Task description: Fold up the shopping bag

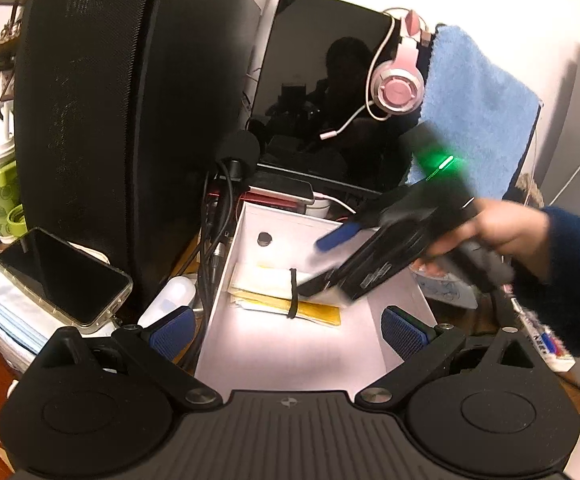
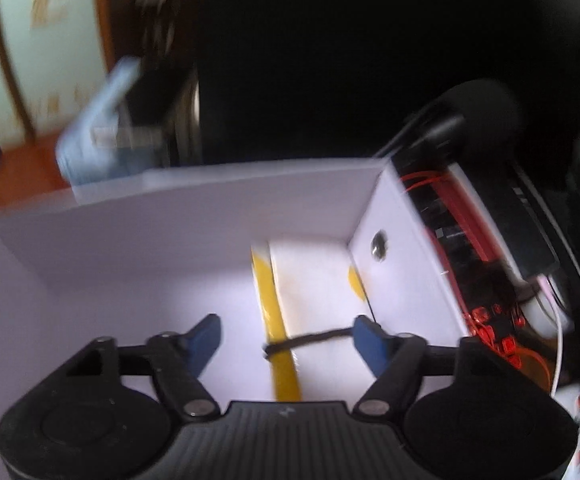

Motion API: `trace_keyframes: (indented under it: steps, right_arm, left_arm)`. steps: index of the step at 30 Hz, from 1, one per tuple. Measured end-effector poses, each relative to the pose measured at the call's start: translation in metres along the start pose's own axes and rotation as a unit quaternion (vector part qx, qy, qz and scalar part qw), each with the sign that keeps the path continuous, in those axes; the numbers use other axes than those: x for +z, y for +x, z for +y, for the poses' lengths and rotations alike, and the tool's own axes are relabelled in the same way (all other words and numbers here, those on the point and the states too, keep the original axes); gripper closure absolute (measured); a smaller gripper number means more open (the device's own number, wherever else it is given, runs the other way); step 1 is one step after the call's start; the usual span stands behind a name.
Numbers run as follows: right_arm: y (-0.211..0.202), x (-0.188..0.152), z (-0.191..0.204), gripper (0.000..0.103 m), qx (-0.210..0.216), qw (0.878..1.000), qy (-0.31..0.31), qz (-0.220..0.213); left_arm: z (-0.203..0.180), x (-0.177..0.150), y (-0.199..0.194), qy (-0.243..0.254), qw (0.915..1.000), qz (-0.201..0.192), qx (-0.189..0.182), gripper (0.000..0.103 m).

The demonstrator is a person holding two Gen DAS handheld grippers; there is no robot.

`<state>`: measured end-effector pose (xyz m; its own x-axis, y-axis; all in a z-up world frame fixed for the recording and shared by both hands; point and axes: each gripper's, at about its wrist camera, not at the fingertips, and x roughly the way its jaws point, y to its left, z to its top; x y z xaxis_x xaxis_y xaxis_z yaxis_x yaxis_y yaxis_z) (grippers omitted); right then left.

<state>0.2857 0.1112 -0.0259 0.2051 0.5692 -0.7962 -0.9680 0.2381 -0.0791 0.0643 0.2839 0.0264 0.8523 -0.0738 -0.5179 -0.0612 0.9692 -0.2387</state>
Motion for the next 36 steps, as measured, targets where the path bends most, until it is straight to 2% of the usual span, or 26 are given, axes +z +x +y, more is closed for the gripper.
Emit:
trace_keyframes:
  steps: [2, 4, 7, 8, 11, 13, 16, 22, 24, 26, 28, 31, 36]
  right_arm:
    - [-0.021, 0.02, -0.006, 0.011, 0.005, 0.997, 0.06, -0.044]
    - [-0.041, 0.02, -0.018, 0.007, -0.007, 0.989, 0.121, -0.082]
    - [-0.057, 0.008, -0.026, 0.005, -0.051, 0.971, 0.203, -0.118]
    - [-0.062, 0.004, -0.025, 0.004, -0.069, 0.963, 0.231, -0.117]
    - [-0.086, -0.013, -0.028, 0.004, -0.111, 0.944, 0.301, -0.077]
    - [-0.1, -0.034, -0.028, 0.004, -0.123, 0.933, 0.331, -0.07]
    - [-0.118, -0.07, -0.02, 0.004, -0.163, 0.918, 0.352, -0.09]
    - [-0.152, -0.138, 0.006, 0.004, -0.26, 0.871, 0.398, -0.125]
    - [-0.157, -0.162, 0.014, 0.004, -0.274, 0.853, 0.424, -0.131]
    - [-0.163, -0.183, 0.019, 0.004, -0.274, 0.842, 0.445, -0.133]
    - [-0.168, -0.199, 0.026, 0.004, -0.288, 0.835, 0.452, -0.125]
    - [-0.173, -0.216, 0.043, 0.004, -0.324, 0.831, 0.439, -0.107]
    - [-0.178, -0.233, 0.074, 0.004, -0.331, 0.835, 0.429, -0.1]
  left_arm:
    - [-0.005, 0.002, 0.001, -0.01, 0.9999, 0.006, 0.003, 0.003]
    - [-0.009, 0.004, 0.003, -0.02, 0.9997, 0.01, 0.003, 0.004]
    - [-0.018, 0.004, 0.005, -0.02, 0.9998, 0.004, -0.003, 0.004]
    - [-0.021, 0.003, 0.006, -0.016, 0.9999, 0.0, -0.005, 0.004]
    - [-0.04, 0.0, 0.008, -0.003, 0.9996, -0.019, 0.021, 0.004]
    - [-0.053, -0.001, 0.011, 0.004, 0.9997, -0.016, 0.015, 0.004]
    - [-0.075, -0.003, 0.016, 0.01, 0.9998, -0.015, -0.002, 0.004]
    - [-0.131, -0.012, 0.027, 0.029, 0.9993, -0.01, -0.023, 0.004]
    - [-0.151, -0.017, 0.031, 0.038, 0.9986, -0.003, -0.036, 0.004]
    - [-0.171, -0.025, 0.035, 0.053, 0.9978, -0.003, -0.04, 0.004]
    - [-0.188, -0.034, 0.037, 0.066, 0.9971, -0.003, -0.039, 0.004]
    - [-0.206, -0.046, 0.041, 0.072, 0.9968, 0.0, -0.036, 0.003]
    - [-0.221, -0.063, 0.041, 0.081, 0.9963, 0.006, -0.026, 0.003]
